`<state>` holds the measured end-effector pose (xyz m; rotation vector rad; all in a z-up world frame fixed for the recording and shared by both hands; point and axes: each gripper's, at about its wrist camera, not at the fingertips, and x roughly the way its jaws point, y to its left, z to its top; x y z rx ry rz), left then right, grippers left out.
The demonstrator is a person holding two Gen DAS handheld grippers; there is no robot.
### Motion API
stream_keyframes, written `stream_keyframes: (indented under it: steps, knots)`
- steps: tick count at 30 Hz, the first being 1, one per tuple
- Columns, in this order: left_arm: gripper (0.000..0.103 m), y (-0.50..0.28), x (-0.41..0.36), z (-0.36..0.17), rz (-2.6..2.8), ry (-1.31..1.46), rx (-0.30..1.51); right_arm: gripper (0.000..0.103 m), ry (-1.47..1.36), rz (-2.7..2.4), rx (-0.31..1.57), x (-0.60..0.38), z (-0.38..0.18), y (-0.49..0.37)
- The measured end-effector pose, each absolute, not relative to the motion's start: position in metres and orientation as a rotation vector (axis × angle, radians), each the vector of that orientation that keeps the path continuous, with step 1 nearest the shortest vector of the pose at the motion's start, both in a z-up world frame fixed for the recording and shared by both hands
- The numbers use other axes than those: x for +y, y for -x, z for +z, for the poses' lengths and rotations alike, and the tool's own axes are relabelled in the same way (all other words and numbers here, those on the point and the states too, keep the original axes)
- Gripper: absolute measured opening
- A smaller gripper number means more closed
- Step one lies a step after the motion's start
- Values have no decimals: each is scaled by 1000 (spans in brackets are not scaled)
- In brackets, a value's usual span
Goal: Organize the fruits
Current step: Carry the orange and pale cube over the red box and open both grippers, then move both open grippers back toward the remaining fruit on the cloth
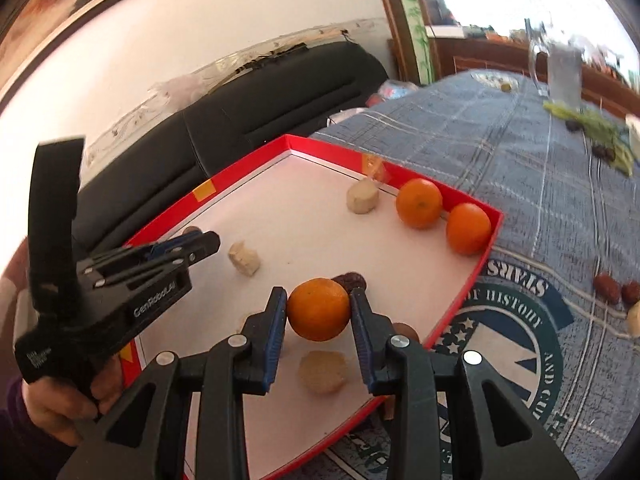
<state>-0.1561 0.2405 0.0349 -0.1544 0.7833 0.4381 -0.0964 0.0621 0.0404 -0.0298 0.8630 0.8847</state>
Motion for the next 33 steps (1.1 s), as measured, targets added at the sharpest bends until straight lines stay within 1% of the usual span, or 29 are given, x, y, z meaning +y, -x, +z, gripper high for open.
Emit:
stream_keyframes:
  steps: [3,5,7,8,9,10,12,17,22,26,30,33]
  knots:
    - [17,153,240,33,444,152,807,35,10,903,877,61,41,94]
    - [24,152,241,32,445,157,822,42,0,908,869,59,44,95]
    - [44,152,241,33,450,158,826,46,-18,906,845,53,49,96]
    - [49,152,240,35,453,154,823,47,-35,907,827,49,52,97]
    - [57,153,238,36,459,143,819,47,-54,908,814,44,55,96]
    - [63,153,237,38,465,132,817,47,-75,906,807,38,59,94]
    - [67,153,233,39,477,110,814,47,-96,889,798,26,63,90]
    - [70,153,225,48,465,93,807,47,-96,780,770,-20,70,77]
    - [78,151,202,64,432,46,759,47,-54,619,755,-77,69,59]
    - [78,145,176,70,370,3,750,47,19,505,812,-104,55,37]
    - [78,136,142,75,283,-45,753,47,37,472,875,-111,39,22]
    - [78,130,120,79,240,-92,745,45,69,440,878,-105,31,18]
